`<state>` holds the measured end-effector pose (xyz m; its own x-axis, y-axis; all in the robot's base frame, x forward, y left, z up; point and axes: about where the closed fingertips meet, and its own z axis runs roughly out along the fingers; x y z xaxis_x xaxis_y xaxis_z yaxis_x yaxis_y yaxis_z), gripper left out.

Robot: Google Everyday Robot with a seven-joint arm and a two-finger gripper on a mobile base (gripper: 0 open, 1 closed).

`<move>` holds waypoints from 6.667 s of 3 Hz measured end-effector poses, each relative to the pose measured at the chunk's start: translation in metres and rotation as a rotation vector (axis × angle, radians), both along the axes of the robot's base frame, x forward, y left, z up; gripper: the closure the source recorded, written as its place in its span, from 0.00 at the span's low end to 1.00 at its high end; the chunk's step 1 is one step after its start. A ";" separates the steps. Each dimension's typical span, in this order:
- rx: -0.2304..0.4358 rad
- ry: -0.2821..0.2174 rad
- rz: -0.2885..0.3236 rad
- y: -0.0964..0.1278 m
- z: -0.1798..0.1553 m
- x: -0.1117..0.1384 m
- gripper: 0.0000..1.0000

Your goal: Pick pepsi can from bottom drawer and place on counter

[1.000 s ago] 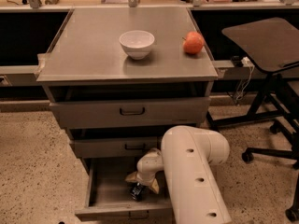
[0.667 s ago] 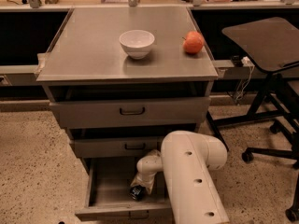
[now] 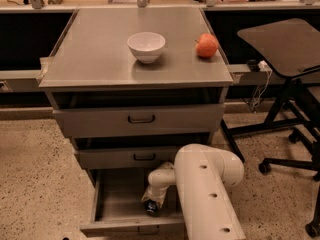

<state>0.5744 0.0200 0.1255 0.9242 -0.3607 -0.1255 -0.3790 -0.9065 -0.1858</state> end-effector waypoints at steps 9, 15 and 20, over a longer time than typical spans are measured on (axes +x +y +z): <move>0.480 -0.497 0.470 0.045 0.367 -0.083 1.00; 0.384 -0.575 0.518 0.140 0.676 -0.032 1.00; 0.406 -0.384 0.187 0.238 0.754 0.111 0.83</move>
Offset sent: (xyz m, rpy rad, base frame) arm -0.0001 -0.0014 -0.0041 0.0659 -0.0272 -0.0032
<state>0.6857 0.2585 0.8796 0.9739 -0.1807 0.1371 -0.0567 -0.7792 -0.6243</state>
